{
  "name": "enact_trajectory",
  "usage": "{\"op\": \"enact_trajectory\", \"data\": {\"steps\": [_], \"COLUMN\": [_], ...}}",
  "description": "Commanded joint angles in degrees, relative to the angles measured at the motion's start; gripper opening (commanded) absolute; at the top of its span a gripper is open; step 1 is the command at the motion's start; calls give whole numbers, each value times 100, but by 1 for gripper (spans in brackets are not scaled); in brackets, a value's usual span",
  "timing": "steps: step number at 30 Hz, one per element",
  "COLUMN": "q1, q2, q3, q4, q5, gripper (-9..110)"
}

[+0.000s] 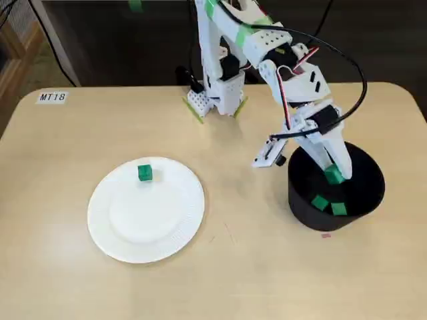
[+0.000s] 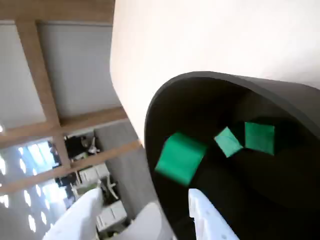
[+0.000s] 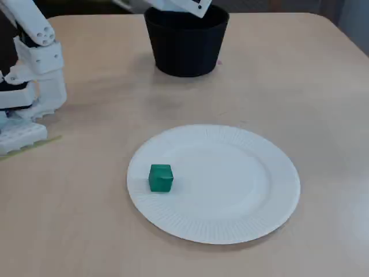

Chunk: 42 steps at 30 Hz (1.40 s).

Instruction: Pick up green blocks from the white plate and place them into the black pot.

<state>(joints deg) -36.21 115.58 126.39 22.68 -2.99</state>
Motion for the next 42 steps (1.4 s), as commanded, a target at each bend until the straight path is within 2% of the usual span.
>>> {"op": "enact_trajectory", "data": {"steps": [1,3,6,15,19,24,33,39,40,42], "q1": [62,176,536,3331,4403,5449,6899,7225,7242,7304], "q2": [360,510,765,1433,1318,905,-378,-1573,-1591,-1582], "q3": [-88,-88,-97,-378,-554,-729,-1257,-2127,-2127,-2127], "q4": [141,264,659,3041,3691,4368,5063,5282,5177,5115], "q5": [-88,-79,-79,-967,-1283,-2276,-3164,-3445,-3445,-3524], "gripper": [28,19,-2,-2,-2,-2,-2,-2,0,15]}}
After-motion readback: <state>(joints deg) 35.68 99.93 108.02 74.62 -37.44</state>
